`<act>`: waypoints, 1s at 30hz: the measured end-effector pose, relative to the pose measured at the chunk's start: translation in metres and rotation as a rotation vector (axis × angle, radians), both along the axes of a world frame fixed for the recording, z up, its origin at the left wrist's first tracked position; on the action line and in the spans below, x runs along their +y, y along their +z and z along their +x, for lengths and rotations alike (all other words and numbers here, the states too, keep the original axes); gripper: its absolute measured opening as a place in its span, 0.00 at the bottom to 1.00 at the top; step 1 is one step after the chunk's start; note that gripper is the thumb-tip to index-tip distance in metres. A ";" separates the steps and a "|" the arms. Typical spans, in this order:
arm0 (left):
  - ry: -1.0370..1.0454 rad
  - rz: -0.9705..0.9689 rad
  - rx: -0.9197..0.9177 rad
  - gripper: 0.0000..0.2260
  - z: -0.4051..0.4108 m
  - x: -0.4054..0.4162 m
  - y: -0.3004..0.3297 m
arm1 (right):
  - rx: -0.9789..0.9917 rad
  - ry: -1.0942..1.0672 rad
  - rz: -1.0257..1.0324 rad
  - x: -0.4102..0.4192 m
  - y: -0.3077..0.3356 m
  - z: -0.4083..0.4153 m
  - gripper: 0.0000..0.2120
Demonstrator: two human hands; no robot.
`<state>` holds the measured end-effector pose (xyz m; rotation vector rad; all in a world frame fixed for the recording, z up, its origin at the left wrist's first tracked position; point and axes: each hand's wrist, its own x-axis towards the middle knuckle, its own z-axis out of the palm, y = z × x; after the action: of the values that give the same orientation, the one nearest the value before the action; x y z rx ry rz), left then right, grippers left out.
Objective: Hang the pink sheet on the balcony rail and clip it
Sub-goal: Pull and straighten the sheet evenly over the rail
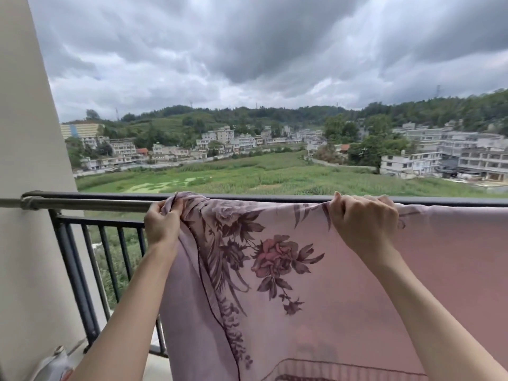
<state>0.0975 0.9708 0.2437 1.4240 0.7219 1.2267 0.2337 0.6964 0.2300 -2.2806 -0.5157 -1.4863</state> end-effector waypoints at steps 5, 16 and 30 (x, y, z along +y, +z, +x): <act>-0.251 -0.030 0.082 0.20 -0.008 0.012 -0.013 | 0.160 0.000 0.010 0.020 0.010 -0.018 0.23; -0.454 0.197 0.190 0.14 -0.021 0.041 -0.008 | 0.077 0.118 0.003 0.173 0.002 -0.058 0.27; 0.006 0.169 0.046 0.16 -0.035 0.193 -0.003 | -0.103 -0.014 0.105 0.181 -0.005 -0.041 0.26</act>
<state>0.0623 1.1640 0.2409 1.5938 0.6671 1.2876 0.1923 0.8771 0.2253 -2.1407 -0.4411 -1.6055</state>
